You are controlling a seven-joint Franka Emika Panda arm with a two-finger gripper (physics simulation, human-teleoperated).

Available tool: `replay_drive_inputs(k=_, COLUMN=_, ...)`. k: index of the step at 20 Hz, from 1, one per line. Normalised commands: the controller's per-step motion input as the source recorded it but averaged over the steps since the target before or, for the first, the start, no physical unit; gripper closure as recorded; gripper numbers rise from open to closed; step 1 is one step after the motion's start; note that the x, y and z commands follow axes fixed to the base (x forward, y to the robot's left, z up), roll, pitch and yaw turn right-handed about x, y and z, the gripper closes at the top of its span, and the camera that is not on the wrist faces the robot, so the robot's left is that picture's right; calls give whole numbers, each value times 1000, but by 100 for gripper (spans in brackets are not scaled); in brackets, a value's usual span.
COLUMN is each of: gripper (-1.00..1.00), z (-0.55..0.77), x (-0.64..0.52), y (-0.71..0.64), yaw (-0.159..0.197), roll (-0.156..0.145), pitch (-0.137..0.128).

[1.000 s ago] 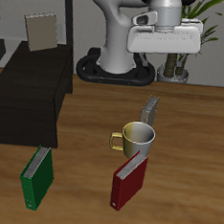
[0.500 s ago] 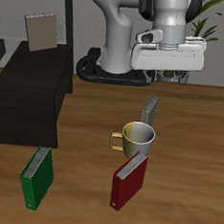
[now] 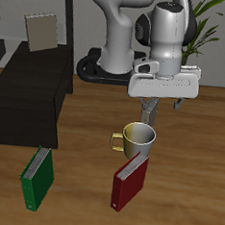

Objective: Place the left yellow book upright on top of the shelf and place the white-yellow mug on top of the shelf

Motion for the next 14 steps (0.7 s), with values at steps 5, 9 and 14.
replay_drive_inputs(k=5, gripper=-100, z=-452, x=4, y=53, yaw=10, roll=8, pitch=61)
replay_drive_inputs(k=9, gripper=-100, z=-350, x=69, y=22, yaw=-3, roll=-6, pitch=79)
replay_drive_inputs(k=14, gripper=-100, z=-202, x=55, y=2, yaw=17, roll=2, pitch=38)
